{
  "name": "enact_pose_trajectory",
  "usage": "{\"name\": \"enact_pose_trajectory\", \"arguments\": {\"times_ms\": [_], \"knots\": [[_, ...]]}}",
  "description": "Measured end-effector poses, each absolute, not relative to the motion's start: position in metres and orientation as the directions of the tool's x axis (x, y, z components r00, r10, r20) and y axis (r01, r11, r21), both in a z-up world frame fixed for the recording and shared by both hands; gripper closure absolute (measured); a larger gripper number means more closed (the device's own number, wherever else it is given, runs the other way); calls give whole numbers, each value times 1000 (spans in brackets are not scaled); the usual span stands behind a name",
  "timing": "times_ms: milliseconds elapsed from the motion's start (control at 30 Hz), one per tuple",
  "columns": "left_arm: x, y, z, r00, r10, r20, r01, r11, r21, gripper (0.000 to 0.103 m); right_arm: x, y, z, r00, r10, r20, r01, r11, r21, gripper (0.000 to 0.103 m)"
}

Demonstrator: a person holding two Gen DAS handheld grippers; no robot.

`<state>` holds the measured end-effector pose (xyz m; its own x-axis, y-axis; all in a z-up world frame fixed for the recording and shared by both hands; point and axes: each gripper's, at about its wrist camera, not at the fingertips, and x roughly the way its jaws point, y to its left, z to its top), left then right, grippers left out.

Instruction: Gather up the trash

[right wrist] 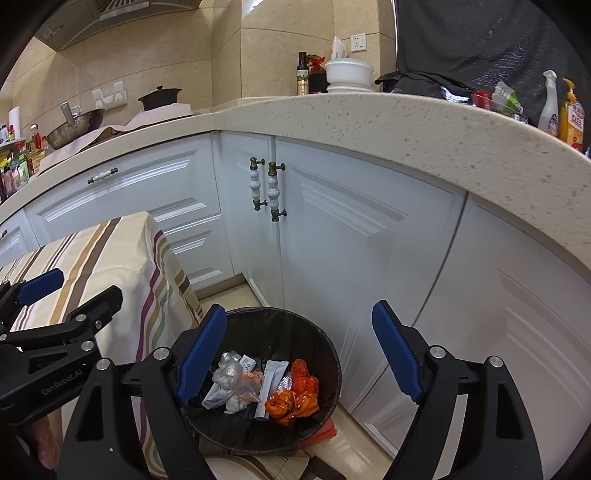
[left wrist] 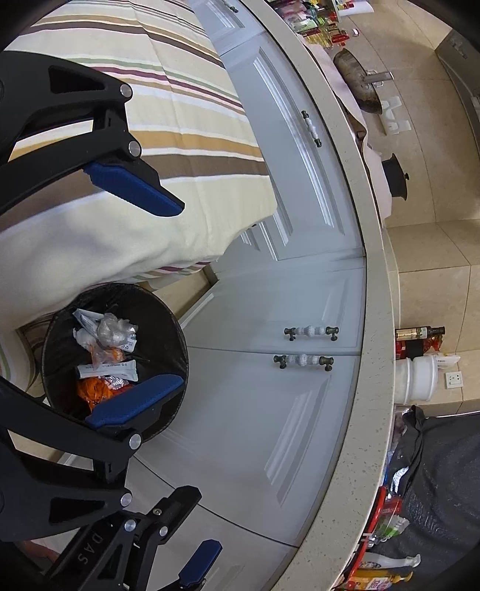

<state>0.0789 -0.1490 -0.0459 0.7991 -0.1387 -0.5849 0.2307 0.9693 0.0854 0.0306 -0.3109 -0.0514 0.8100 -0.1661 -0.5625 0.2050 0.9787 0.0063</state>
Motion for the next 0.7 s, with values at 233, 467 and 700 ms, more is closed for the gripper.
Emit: {"name": "enact_pose_trajectory", "arguments": {"times_ms": [233,467,700], "knots": [[47,-124,-35,819,-142,-555,217,974,71,13,5,-298,-42,815,-171,-553,208,978,5,23],[11,-93,-27,836,-135,-532,196,979,58,10,-23,-277,-32,831,-160,-532,182,983,-11,21],[-20,-63,-21,848,-111,-518,157,986,47,9,-52,-255,-27,852,-143,-503,149,988,-29,20]]}}
